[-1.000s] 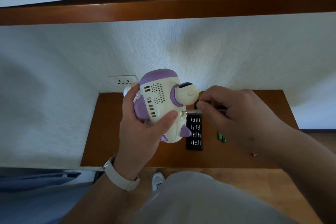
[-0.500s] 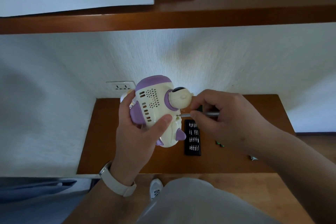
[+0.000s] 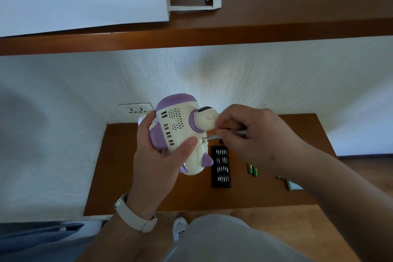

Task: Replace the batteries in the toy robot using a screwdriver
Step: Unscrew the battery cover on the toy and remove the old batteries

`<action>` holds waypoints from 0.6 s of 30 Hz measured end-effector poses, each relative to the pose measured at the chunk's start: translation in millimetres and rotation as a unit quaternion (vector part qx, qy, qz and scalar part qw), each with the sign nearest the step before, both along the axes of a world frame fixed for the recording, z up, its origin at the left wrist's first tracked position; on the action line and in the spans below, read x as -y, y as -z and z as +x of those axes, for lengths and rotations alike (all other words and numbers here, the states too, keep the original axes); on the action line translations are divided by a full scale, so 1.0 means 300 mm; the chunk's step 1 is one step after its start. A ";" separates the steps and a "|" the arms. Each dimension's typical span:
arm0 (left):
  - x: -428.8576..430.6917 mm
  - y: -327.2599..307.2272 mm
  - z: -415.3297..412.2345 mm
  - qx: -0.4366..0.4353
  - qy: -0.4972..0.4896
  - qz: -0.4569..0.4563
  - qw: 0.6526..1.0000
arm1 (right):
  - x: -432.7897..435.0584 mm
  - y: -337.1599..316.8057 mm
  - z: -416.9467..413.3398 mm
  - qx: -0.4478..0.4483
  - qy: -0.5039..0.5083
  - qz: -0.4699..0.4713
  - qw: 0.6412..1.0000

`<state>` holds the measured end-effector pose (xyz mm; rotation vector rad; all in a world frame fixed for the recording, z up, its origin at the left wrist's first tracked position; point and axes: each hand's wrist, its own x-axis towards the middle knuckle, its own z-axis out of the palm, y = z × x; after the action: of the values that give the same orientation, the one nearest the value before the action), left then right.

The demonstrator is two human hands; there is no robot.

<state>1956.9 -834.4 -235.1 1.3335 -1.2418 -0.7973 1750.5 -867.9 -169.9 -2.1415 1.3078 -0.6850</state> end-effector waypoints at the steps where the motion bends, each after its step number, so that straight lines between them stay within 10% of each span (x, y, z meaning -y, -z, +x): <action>1: 0.000 -0.002 -0.001 0.003 -0.002 0.001 1.000 | 0.000 -0.003 0.000 -0.002 -0.003 0.006 1.000; 18: 0.006 -0.001 -0.008 -0.015 -0.001 0.015 1.000 | -0.007 0.000 0.005 -0.025 0.007 -0.017 1.000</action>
<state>1954.7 -836.1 -234.8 1.3419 -1.2094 -0.8340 1752.0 -865.9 -169.8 -2.1909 1.3472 -0.6675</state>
